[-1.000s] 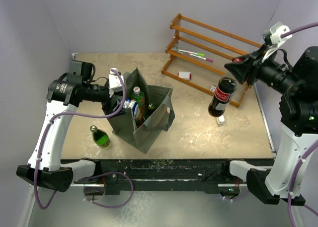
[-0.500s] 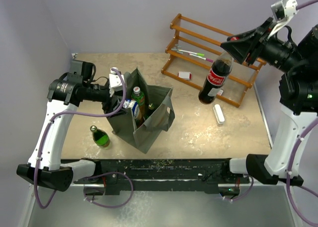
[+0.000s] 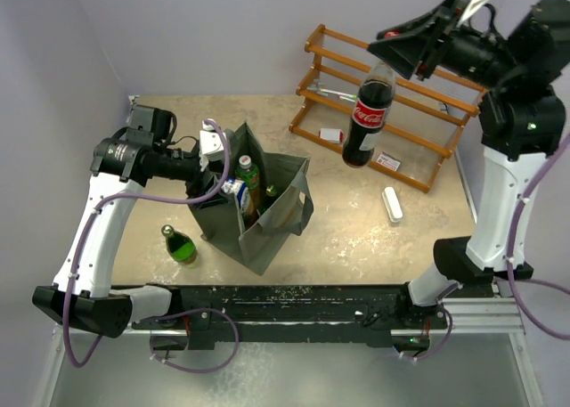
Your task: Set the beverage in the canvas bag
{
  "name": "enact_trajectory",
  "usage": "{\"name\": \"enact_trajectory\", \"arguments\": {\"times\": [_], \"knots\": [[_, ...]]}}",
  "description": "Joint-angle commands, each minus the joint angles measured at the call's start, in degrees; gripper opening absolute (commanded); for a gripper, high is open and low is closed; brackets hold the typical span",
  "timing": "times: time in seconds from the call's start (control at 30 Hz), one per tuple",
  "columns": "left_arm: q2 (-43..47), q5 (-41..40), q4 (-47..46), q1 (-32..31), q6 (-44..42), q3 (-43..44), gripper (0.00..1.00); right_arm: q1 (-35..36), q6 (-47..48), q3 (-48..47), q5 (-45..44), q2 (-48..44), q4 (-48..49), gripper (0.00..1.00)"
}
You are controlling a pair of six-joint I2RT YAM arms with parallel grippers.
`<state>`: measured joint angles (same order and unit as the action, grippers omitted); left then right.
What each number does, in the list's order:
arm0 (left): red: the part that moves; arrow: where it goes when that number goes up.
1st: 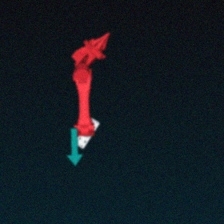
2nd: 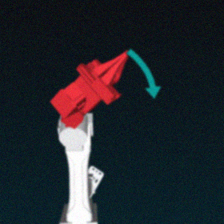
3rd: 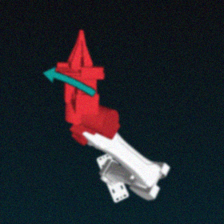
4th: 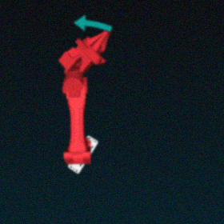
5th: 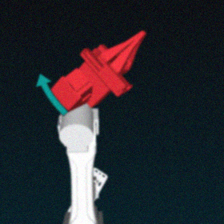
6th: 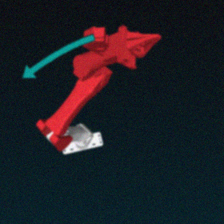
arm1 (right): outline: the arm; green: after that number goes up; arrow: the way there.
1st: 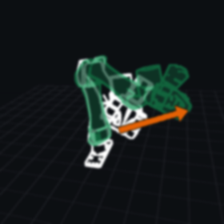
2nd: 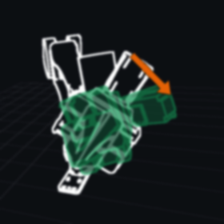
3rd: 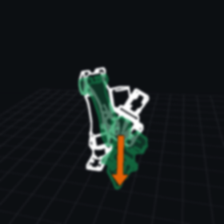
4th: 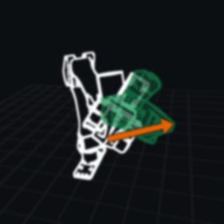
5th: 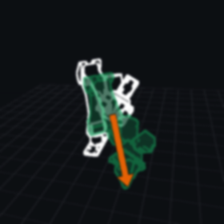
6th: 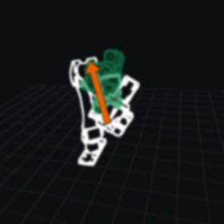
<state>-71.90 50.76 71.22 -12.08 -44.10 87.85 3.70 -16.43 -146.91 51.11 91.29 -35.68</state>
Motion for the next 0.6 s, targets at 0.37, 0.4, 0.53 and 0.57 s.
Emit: {"name": "enact_trajectory", "arguments": {"times": [0.37, 0.4, 0.53, 0.57], "knots": [[1.28, 2.44, -0.83, -0.32, -1.31, -2.27, 0.81, 20.73, 2.84, -8.78, -8.69, 4.9, 10.17, 0.0], [1.42, 2.54, -0.9, -0.32, -1.38, -2.45, 0.8, 21.67, 3.24, -8.63, -9.19, 5.01, 10.1, 0.0], [1.86, 2.6, -0.8, -0.32, -1.7, -2.99, 0.79, 25.64, 4.41, -7.69, -10.55, 5.84, 10.06, 0.0], [1.92, 2.67, -0.74, -0.32, -1.75, -3.1, 0.79, 26.58, 4.77, -7.35, -10.92, 6.16, 10.03, 0.0]]}}
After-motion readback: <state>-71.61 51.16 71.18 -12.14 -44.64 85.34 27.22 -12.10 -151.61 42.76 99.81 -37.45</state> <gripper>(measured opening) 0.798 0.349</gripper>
